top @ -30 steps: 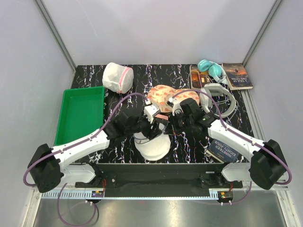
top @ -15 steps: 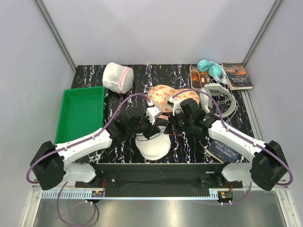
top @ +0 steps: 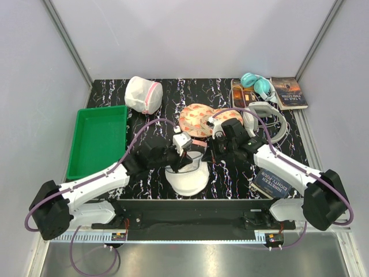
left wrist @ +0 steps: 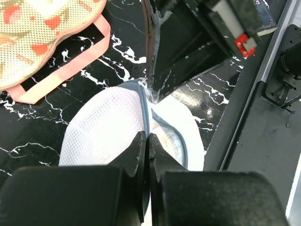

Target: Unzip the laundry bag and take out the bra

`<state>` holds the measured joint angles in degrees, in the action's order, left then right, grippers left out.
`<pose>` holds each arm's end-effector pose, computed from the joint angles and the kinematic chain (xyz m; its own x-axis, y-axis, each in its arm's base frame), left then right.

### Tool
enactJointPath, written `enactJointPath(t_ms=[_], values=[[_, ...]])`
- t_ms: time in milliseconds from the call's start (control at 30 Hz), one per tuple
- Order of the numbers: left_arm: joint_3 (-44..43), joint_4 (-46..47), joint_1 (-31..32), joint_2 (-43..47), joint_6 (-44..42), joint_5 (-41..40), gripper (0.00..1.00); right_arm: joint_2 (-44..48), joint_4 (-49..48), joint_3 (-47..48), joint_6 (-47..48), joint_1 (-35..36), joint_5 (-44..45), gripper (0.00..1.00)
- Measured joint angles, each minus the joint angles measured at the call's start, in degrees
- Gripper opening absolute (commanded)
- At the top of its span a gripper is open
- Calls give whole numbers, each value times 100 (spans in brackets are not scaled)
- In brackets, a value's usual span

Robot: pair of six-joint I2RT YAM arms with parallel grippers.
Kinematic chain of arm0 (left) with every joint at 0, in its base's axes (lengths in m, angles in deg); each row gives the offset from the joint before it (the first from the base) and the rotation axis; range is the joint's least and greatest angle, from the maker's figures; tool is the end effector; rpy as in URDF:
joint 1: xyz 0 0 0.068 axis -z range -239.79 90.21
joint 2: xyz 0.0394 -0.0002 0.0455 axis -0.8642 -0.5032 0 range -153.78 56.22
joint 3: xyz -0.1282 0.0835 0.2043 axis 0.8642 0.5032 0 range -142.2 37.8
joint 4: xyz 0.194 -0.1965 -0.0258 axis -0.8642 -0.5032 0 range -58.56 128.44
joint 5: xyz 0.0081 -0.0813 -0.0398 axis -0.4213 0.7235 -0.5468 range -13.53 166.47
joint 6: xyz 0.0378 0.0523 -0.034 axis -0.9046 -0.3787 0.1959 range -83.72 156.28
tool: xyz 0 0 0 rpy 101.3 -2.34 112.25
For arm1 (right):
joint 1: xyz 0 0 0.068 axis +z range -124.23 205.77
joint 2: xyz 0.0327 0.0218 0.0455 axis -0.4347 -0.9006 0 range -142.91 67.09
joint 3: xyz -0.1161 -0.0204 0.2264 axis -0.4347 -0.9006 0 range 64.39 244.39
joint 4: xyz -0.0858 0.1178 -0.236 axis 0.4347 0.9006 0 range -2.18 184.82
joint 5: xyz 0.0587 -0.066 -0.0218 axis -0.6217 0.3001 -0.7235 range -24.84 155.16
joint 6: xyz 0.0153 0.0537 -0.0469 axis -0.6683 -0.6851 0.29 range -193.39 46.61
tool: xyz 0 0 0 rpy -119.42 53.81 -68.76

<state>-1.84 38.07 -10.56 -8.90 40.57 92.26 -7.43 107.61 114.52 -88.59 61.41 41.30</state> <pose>0.1821 -0.2363 0.2203 -0.3504 0.2960 -0.8886 0.8648 0.4665 -0.1856 0.2382 0.2008 0.2067 -0.7480 -0.2414 -0.6183 -0.5934 0.6605 0.4600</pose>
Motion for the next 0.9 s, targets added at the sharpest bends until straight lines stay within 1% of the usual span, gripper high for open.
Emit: enactJointPath(t_ms=[300,567,600,667,700,800,900], values=[[275,-55,0,485,-42,-63,0,-286,-149,2,-2,-81,-345,0],[315,-243,2,745,-83,-210,0,-474,-361,57,-48,-116,-632,0],[317,-258,2,754,-81,-245,0,-496,-365,79,-55,-116,-645,12],[313,-286,2,752,-72,-286,0,-514,-361,103,-85,-120,-649,34],[275,-372,2,743,-48,-313,0,-514,-356,107,-96,-136,-603,51],[-122,-844,9,555,52,-463,0,-496,-260,111,-101,-317,-256,63],[-743,-1261,9,173,179,-726,0,-308,-79,114,-94,-498,66,65]])
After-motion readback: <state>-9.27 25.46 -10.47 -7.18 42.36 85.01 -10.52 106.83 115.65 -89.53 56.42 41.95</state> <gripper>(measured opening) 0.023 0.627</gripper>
